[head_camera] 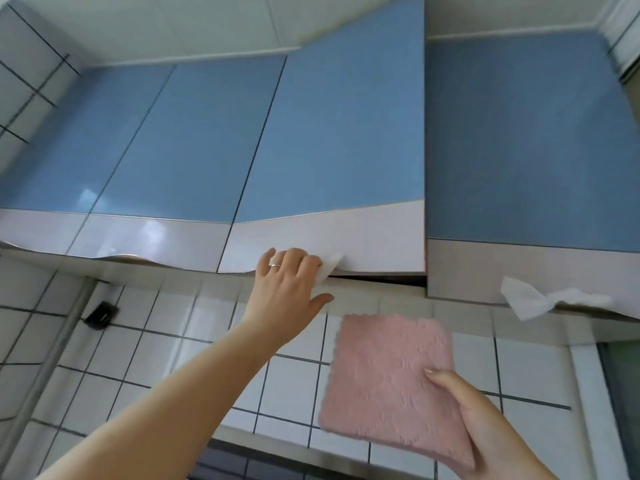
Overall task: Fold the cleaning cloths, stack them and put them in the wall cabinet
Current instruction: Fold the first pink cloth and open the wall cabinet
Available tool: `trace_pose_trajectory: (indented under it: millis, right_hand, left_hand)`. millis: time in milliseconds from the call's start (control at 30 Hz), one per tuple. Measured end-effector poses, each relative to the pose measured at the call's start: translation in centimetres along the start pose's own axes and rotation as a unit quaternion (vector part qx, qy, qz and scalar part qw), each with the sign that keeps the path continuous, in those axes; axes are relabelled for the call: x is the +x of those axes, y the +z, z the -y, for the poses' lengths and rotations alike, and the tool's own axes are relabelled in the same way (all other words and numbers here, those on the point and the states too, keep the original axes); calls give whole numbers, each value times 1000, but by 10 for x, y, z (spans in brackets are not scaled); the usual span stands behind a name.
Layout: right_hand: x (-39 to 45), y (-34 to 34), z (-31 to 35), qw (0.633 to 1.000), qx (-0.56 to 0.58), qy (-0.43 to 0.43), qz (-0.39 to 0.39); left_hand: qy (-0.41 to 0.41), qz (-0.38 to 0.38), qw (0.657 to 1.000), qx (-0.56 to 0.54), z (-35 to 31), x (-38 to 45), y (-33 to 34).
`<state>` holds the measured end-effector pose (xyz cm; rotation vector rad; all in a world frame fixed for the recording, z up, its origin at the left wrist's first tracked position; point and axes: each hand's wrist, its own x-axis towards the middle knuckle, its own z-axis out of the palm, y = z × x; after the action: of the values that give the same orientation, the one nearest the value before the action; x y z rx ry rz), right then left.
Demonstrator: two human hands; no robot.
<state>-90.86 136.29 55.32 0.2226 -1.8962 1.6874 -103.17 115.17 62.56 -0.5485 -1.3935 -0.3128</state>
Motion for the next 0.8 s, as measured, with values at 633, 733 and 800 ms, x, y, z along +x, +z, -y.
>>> trace_pose_trajectory:
  millis: [633, 733, 800]
  right_hand:
    - [12, 86, 33, 961, 214, 21, 172]
    - [16, 103, 37, 963, 211, 9, 169]
    - [20, 121, 37, 962, 216, 5, 165]
  left_hand:
    - [-233, -86, 960, -127, 79, -5, -89]
    - [-231, -113, 947, -190, 98, -10, -96]
    - [-229, -118, 942, -217, 111, -12, -100]
